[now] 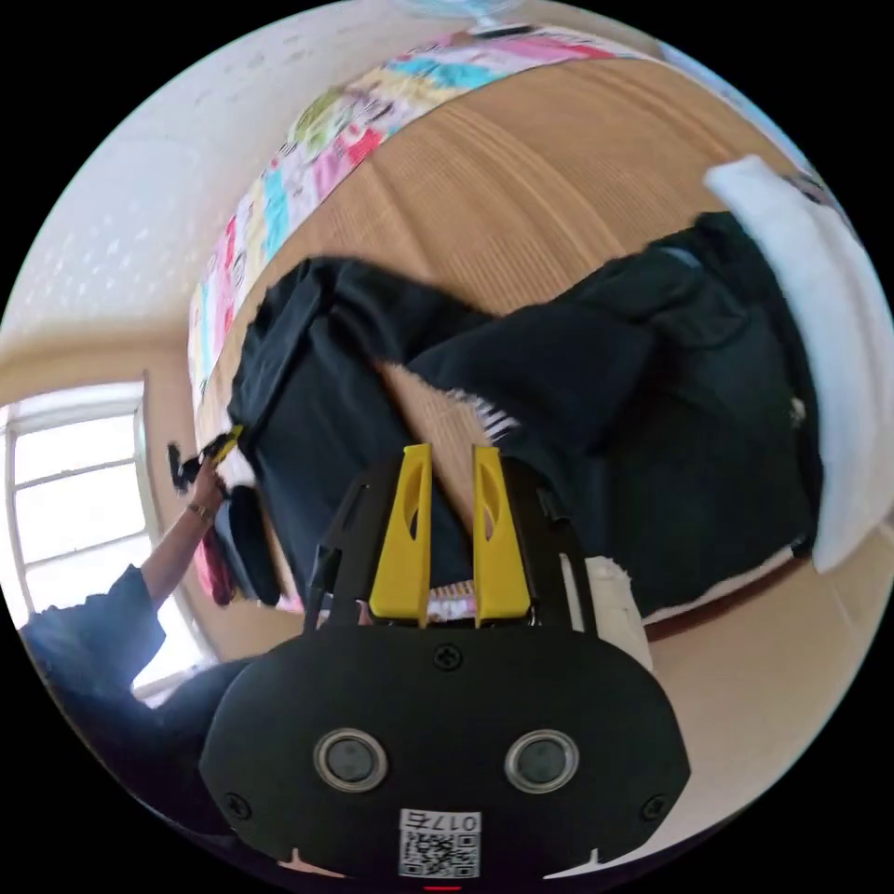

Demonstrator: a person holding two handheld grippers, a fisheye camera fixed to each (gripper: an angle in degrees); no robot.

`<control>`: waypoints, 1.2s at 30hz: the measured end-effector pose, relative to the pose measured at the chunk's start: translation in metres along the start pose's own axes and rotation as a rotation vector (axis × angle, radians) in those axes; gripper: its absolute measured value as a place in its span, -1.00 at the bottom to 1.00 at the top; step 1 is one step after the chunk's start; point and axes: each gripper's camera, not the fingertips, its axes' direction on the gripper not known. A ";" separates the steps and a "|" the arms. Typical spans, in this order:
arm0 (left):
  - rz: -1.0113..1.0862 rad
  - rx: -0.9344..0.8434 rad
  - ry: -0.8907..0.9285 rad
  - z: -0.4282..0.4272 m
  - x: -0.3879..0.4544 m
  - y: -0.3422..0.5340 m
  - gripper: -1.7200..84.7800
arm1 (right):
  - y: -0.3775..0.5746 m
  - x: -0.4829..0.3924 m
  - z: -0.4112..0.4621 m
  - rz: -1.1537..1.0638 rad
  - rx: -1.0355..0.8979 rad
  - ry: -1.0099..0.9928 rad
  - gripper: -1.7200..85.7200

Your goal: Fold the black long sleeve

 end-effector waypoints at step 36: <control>-0.095 0.032 0.307 -0.065 -0.014 0.172 -0.73 | -0.006 -0.474 0.266 -0.812 -0.353 -0.555 -0.94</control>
